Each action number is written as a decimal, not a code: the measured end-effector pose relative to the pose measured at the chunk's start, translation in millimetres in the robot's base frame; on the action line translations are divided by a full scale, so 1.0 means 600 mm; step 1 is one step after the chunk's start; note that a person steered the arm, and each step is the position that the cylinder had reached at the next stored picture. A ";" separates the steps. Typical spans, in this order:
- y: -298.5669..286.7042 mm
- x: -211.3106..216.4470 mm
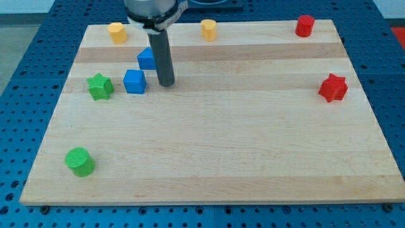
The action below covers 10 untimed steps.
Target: Slightly move the blue triangle above the blue cube
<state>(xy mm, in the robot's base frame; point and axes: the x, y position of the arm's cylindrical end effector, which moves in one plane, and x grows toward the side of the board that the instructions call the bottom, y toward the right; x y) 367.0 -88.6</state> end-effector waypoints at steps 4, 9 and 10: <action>-0.007 -0.067; -0.113 -0.043; -0.113 -0.031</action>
<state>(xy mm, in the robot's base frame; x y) 348.7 -156.1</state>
